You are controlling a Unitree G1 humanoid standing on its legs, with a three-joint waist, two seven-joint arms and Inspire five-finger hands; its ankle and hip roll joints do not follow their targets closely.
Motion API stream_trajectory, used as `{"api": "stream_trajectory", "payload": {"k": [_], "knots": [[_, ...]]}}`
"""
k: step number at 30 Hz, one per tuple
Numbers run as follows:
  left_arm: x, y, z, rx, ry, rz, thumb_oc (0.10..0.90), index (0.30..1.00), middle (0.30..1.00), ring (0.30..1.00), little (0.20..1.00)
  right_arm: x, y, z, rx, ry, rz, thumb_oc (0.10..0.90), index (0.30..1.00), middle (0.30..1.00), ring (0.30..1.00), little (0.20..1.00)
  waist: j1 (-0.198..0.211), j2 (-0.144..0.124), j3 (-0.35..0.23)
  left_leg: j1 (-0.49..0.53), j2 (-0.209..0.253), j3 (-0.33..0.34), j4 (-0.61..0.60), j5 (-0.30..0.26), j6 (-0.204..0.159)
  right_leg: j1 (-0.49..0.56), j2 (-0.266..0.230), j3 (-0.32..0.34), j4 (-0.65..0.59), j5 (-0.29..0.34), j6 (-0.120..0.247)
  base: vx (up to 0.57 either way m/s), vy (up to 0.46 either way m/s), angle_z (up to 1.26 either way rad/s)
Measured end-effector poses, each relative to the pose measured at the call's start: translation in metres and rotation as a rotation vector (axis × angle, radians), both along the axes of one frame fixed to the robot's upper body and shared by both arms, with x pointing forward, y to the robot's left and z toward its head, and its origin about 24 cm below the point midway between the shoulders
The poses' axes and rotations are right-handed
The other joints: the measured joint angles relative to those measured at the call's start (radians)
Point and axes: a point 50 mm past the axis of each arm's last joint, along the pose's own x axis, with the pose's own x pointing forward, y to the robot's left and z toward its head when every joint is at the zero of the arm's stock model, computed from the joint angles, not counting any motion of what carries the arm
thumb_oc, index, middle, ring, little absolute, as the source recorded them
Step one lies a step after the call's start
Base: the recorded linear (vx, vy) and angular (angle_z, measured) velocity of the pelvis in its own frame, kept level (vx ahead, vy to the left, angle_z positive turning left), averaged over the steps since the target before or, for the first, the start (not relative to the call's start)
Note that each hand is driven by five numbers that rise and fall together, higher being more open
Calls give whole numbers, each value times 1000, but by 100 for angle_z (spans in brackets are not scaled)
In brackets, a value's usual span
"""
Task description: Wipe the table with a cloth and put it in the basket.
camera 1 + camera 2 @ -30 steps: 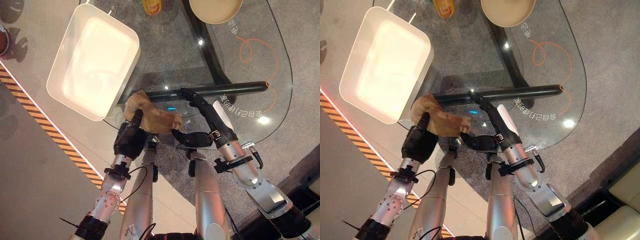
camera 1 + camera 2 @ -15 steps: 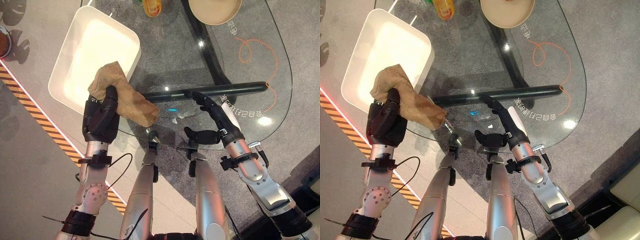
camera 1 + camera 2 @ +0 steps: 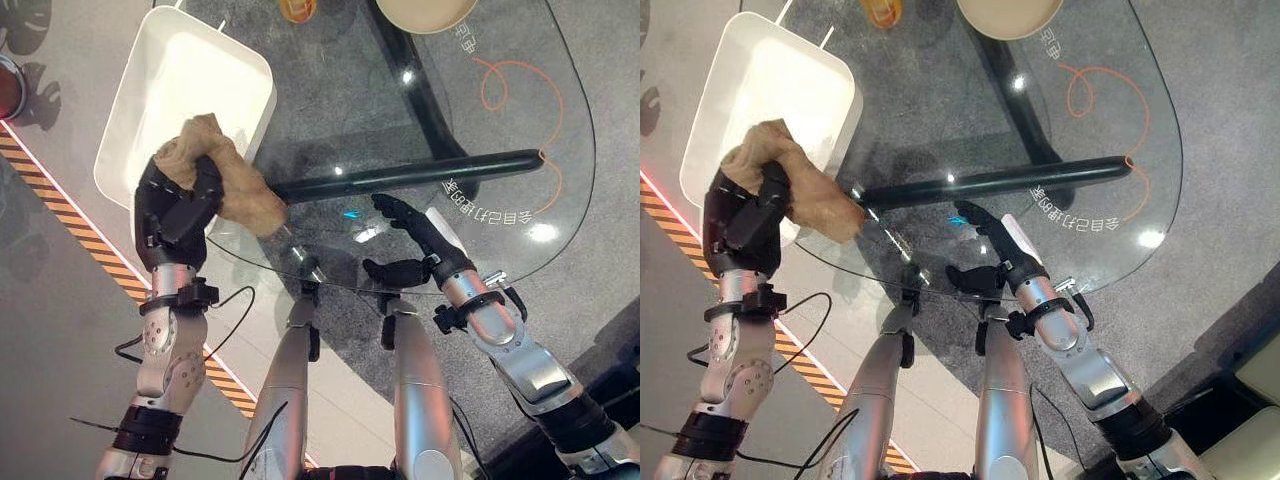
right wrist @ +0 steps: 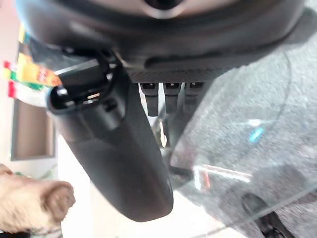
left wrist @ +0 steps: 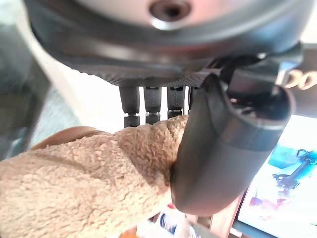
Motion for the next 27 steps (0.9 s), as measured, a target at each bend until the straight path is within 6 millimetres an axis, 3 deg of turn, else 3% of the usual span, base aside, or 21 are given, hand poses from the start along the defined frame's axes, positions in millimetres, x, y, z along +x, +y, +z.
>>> {"api": "stream_trajectory", "payload": {"k": [14, 20, 27], "knots": [[12, 14, 16, 2, 3, 247, 100, 300, 300, 300, 200, 14, 3, 8, -14, 50, -11, 800, 900, 900, 900, 900, 13, 5, 1, -27, -2, 15, 5, -1, 0, -36, -1, 17, 12, 0, -1, 23, 77, -2], [16, 41, 20, 125, 41, 621, 100, 300, 300, 300, 200, 21, 10, 16, -20, 74, 9, 800, 900, 900, 900, 900, 14, 7, 1, -53, -3, 18, 9, 0, -1, -66, -2, 19, 20, 0, -1, 24, 74, 0], [16, 57, 30, 164, 19, 870, 100, 300, 300, 300, 200, 23, 10, 17, -53, 109, 18, 800, 900, 900, 900, 900, 22, 7, 1, -73, -10, 18, 19, 0, -1, -84, -10, 19, 32, -3, -1, 20, 47, 2]]}}
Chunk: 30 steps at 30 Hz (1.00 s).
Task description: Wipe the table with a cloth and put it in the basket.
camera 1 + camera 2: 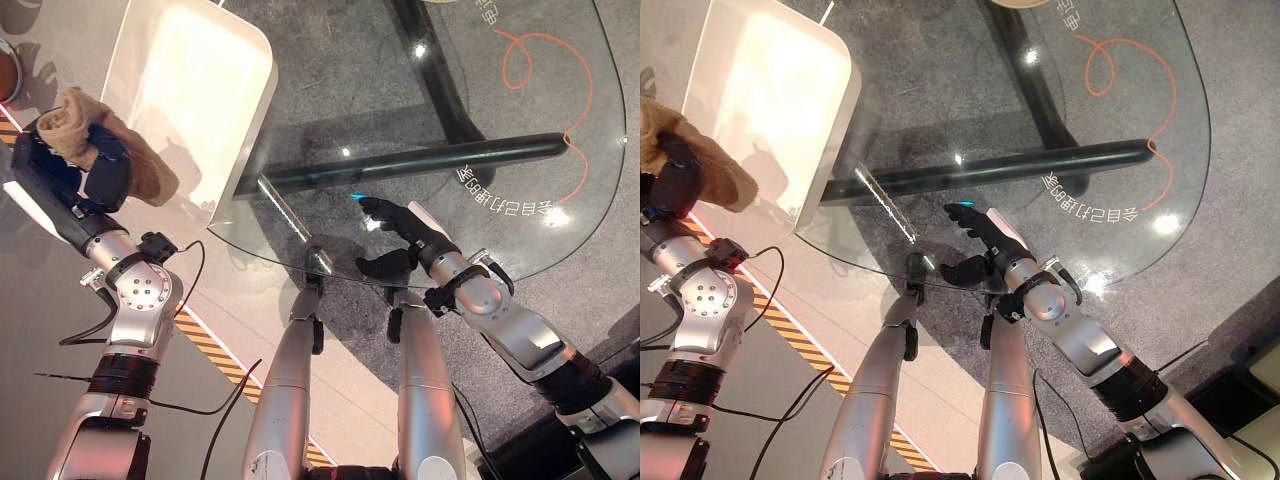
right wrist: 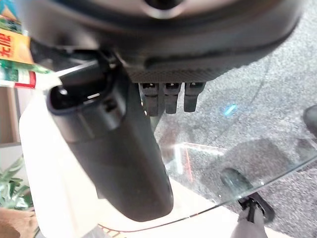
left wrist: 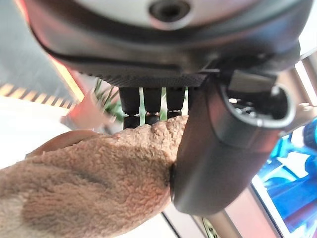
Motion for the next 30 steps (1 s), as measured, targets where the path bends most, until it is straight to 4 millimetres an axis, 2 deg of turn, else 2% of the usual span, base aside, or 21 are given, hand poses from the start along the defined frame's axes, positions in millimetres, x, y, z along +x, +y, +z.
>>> {"api": "stream_trajectory", "payload": {"k": [4, 6, 7, 10, 15, 19, 27, 30], "knots": [[3, 3, 15, 85, -7, 102, 100, 300, 300, 300, 200, 4, 2, 8, 3, -14, 4, 800, 900, 900, 900, 900, -4, 0, 0, -35, -3, 0, 25, 0, 0, -29, -3, -1, 16, 0, 0, 22, 32, 3], [14, 8, 32, 168, 10, 191, 100, 300, 300, 300, 200, 10, 0, 22, -12, -44, -2, 800, 900, 900, 900, 900, -9, 0, 0, -69, -3, -1, 47, -4, -5, -59, -6, 0, 33, 0, 0, 37, 43, 3], [14, 8, 32, 168, 10, 191, 100, 300, 300, 300, 200, 10, 0, 22, -12, -44, -2, 800, 900, 900, 900, 900, -9, 0, 0, -69, -3, -1, 47, -4, -5, -59, -6, 0, 33, 0, 0, 0, 0, 0], [20, 7, 49, 196, -4, 222, 100, 300, 300, 300, 200, 14, 2, 35, -7, -71, -9, 800, 900, 900, 900, 900, -22, 0, 0, -117, -3, -2, 78, -6, -6, -97, -4, -1, 47, 2, 0, 10, 11, 0], [30, -8, 43, 255, 36, 176, 100, 300, 300, 300, 200, 17, 6, 44, 18, -78, 0, 800, 900, 900, 900, 900, -38, 0, 0, -153, -1, -3, 97, -8, -4, -125, 0, 0, 48, 7, 1, 0, 0, 0], [34, -11, 36, 266, 78, 151, 100, 300, 300, 300, 200, 17, 9, 46, 19, -81, 14, 800, 900, 900, 900, 900, -49, -1, 0, -157, 2, -3, 97, -8, -5, -130, 3, 0, 48, 8, -1, 0, 0, 0], [47, -11, 45, 294, 132, 92, 100, 300, 300, 300, 200, 22, 13, 50, 43, -101, 32, 800, 900, 900, 900, 900, -59, -2, -1, -182, 10, -3, 108, -11, -10, -152, 13, -1, 47, 11, -4, 1, -8, -1], [58, -17, 45, 346, 225, 23, 100, 300, 300, 300, 200, 24, 13, 50, 45, -96, 43, 800, 900, 900, 900, 900, -63, -3, -1, -188, 12, -3, 111, -12, -11, -157, 15, 0, 47, 16, -4, 0, 0, 0]]}}
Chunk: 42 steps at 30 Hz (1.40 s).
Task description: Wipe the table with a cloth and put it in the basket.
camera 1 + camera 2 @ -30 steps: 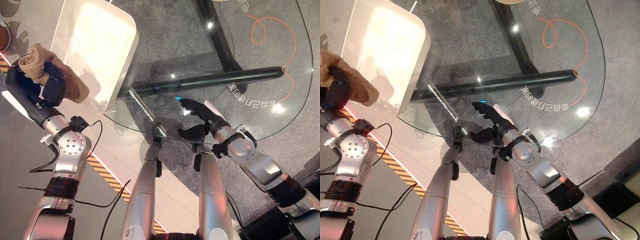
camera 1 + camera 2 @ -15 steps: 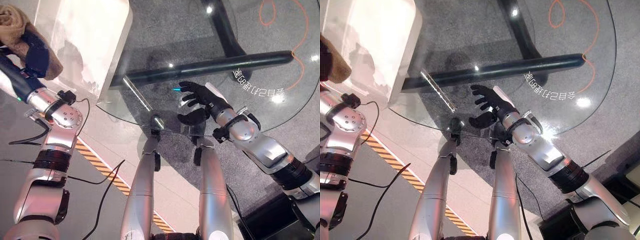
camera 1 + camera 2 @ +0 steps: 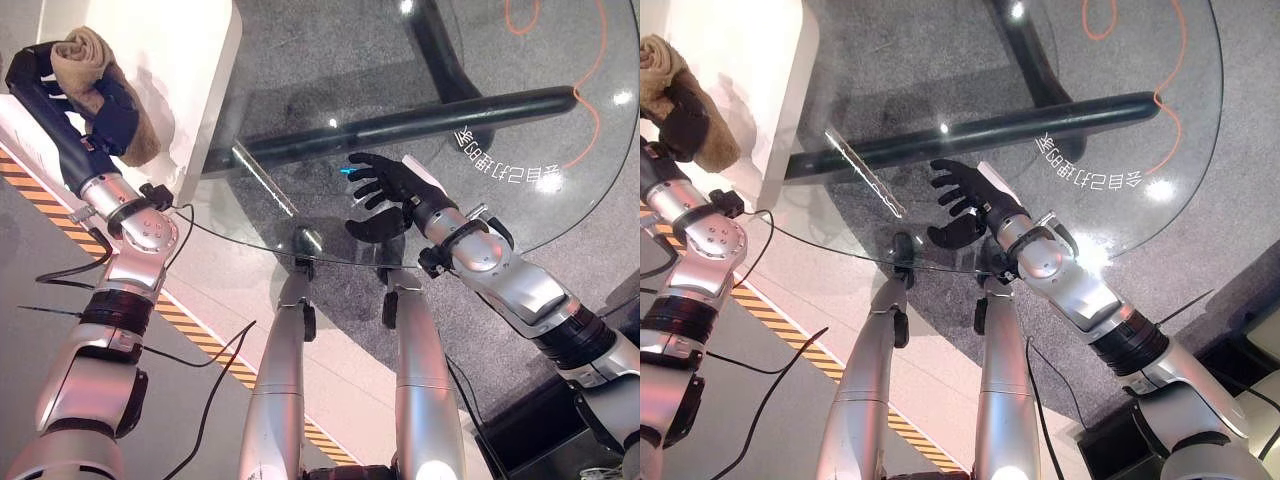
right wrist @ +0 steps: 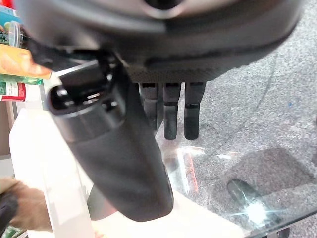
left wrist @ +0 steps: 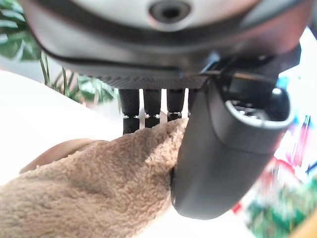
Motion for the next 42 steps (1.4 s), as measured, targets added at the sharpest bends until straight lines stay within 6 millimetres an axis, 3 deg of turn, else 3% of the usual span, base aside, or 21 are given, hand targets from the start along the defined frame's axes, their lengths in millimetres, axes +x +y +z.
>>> {"api": "stream_trajectory", "payload": {"k": [18, 19, 20, 21, 22, 23, 42], "knots": [[14, 6, 9, -17, 175, -87, 100, 300, 300, 300, 200, -3, -2, -10, 10, 22, 26, 800, 900, 900, 900, 900, -22, -2, -1, 1, 4, 1, -4, -1, -1, -1, 4, 0, -5, 2, -2, 0, 0, 0], [15, 6, 11, -16, 181, -84, 188, 375, 375, 375, 288, -3, -2, -10, 10, 22, 27, 800, 900, 900, 900, 900, -24, -2, -1, 0, 4, 1, -4, -1, -1, -2, 4, 0, -5, 2, -2, 0, 0, 0], [15, 6, 11, -17, 185, -82, 342, 507, 507, 507, 442, -3, -1, -10, 11, 21, 28, 800, 900, 900, 900, 900, -24, -2, -1, 0, 4, 1, -4, -1, -1, -2, 4, 0, -5, 2, -2, 0, 0, 0], [15, 6, 12, -18, 193, -81, 553, 688, 688, 688, 653, -3, -1, -10, 13, 20, 30, 800, 900, 900, 900, 900, -27, -2, -1, -1, 4, 1, -4, -2, -2, -2, 4, 0, -6, 1, -1, 0, 0, 0], [16, 6, 12, -18, 196, -81, 611, 738, 738, 738, 711, -3, -1, -10, 14, 19, 31, 800, 900, 900, 900, 900, -28, -2, -1, -1, 4, 1, -4, -2, -2, -2, 4, 0, -6, 1, -1, 0, 0, 0], [16, 6, 13, -18, 203, -81, 800, 900, 900, 900, 900, -4, -1, -10, 15, 19, 32, 800, 900, 900, 900, 900, -30, -3, -1, -1, 4, 1, -4, -2, -2, -2, 4, 0, -6, 1, -1, 0, 0, 0], [21, 6, 10, -9, 281, -100, 800, 900, 900, 900, 900, -5, 0, -15, 11, 20, 32, 800, 900, 900, 900, 900, -46, -3, -2, 4, 4, 2, -4, -2, -2, 1, 4, 0, -4, 2, -1, 0, 0, 0]]}}
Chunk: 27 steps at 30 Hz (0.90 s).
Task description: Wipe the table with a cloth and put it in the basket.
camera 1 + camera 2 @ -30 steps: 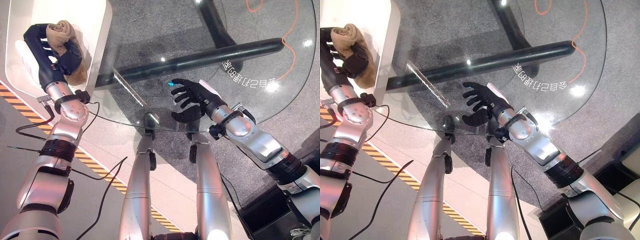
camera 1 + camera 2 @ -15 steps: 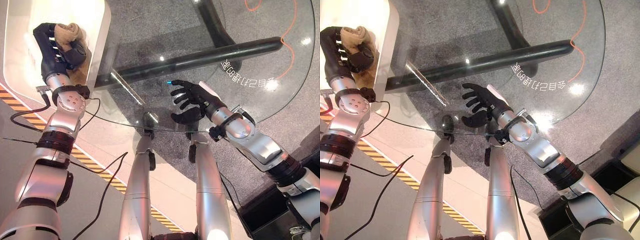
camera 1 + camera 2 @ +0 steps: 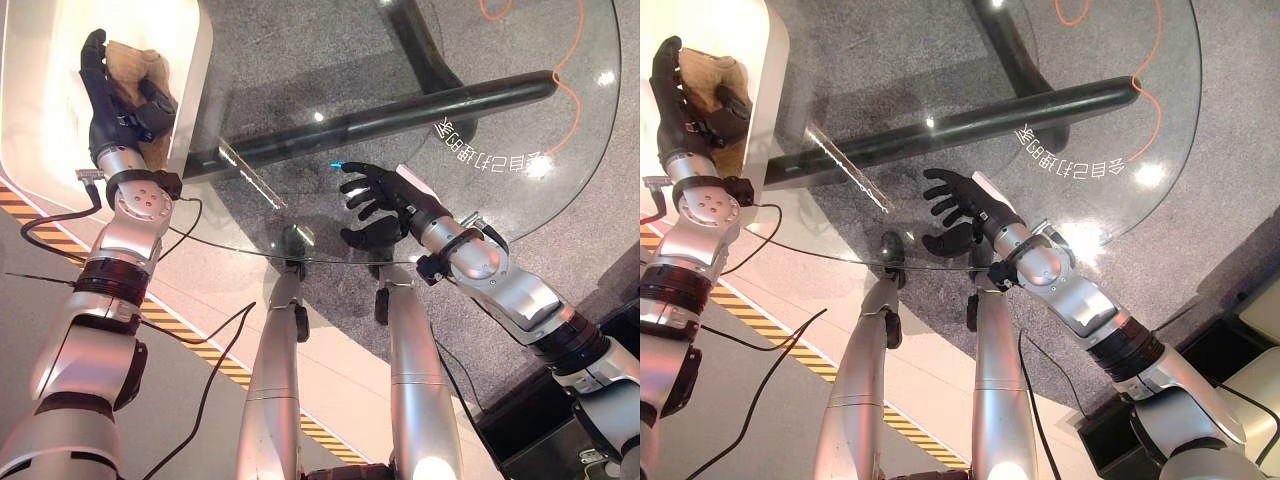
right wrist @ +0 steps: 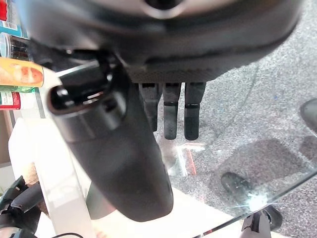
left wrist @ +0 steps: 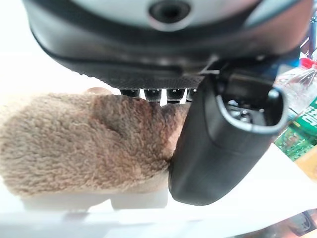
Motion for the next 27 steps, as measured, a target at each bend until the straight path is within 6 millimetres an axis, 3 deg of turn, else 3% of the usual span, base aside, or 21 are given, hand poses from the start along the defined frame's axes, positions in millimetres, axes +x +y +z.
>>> {"api": "stream_trajectory", "payload": {"k": [19, 24, 27], "knots": [[-18, 23, -41, 37, 79, 99, 800, 900, 900, 900, 900, -13, -14, -43, 5, 112, -60, 800, 900, 900, 900, 900, 27, 1, 0, 141, 5, -1, -53, 7, -8, 127, 1, -7, -20, -4, -4, -37, -49, 0], [-31, 44, -32, 24, -3, 232, 800, 900, 900, 900, 900, -16, -17, -49, 6, 126, -76, 800, 900, 900, 900, 900, 36, 1, 1, 173, 5, -22, -56, 10, -13, 173, 2, -27, -33, -6, -6, -56, -74, 8], [-35, 44, -23, 35, -76, 264, 800, 900, 900, 900, 900, -18, -19, -54, -5, 135, -86, 800, 900, 900, 900, 900, 59, 1, 1, 215, 4, -25, -69, 11, -15, 211, 1, -30, -36, -10, -6, -48, -68, 5]]}}
